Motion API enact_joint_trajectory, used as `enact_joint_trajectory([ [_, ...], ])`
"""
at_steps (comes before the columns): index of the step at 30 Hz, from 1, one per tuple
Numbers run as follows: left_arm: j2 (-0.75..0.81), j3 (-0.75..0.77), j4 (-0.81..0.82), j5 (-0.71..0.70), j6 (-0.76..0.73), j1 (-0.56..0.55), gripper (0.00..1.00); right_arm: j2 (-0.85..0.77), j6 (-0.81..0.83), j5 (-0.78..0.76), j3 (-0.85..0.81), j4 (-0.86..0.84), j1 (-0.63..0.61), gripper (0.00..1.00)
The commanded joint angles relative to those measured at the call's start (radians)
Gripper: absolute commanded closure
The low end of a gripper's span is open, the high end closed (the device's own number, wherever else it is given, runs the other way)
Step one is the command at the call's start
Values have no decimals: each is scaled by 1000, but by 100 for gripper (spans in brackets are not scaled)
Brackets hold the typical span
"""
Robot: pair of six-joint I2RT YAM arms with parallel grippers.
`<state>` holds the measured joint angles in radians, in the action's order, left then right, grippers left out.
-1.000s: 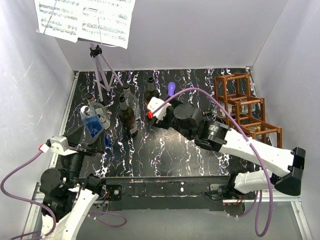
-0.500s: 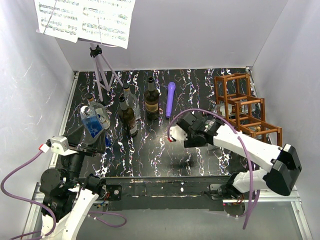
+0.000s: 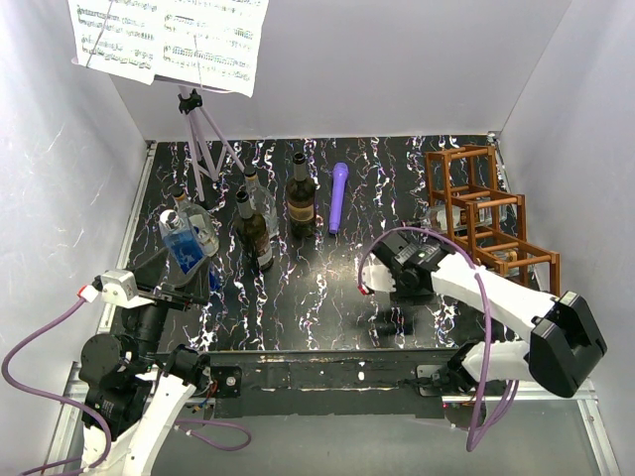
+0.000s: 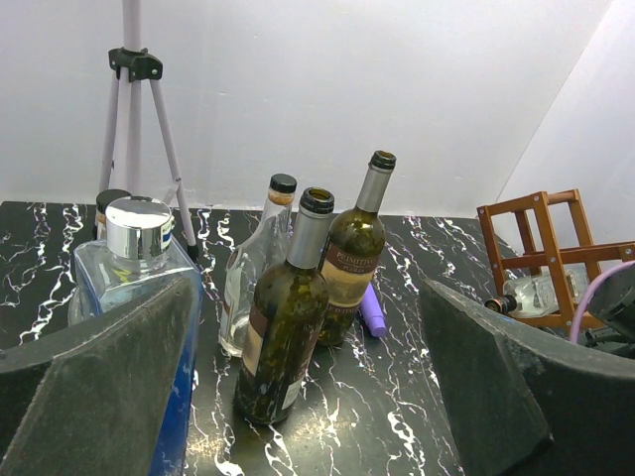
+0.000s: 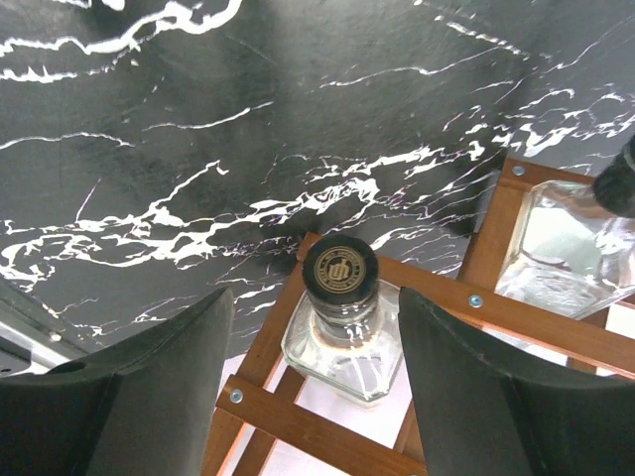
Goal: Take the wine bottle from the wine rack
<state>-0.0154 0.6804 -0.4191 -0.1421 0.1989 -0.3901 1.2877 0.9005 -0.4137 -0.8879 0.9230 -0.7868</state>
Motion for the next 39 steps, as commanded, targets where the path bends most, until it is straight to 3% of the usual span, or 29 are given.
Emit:
enact_joint_trajectory([
  [1, -11, -4, -7, 9, -1, -1, 2, -73, 92, -8, 61, -74, 34, 25],
  [11, -11, -7, -3, 18, -1, -4, 2, -165, 196, 15, 185, -252, 172, 25],
  [15, -11, -7, -4, 18, -3, -10, 2, -198, 258, 65, 202, -283, 210, 31],
  [23, 2, -8, -1, 15, -4, -12, 2, -241, 340, 95, 259, -401, 288, 29],
  [39, 6, -10, -1, 3, -6, -16, 2, -200, 362, 193, 248, -355, 359, 34],
])
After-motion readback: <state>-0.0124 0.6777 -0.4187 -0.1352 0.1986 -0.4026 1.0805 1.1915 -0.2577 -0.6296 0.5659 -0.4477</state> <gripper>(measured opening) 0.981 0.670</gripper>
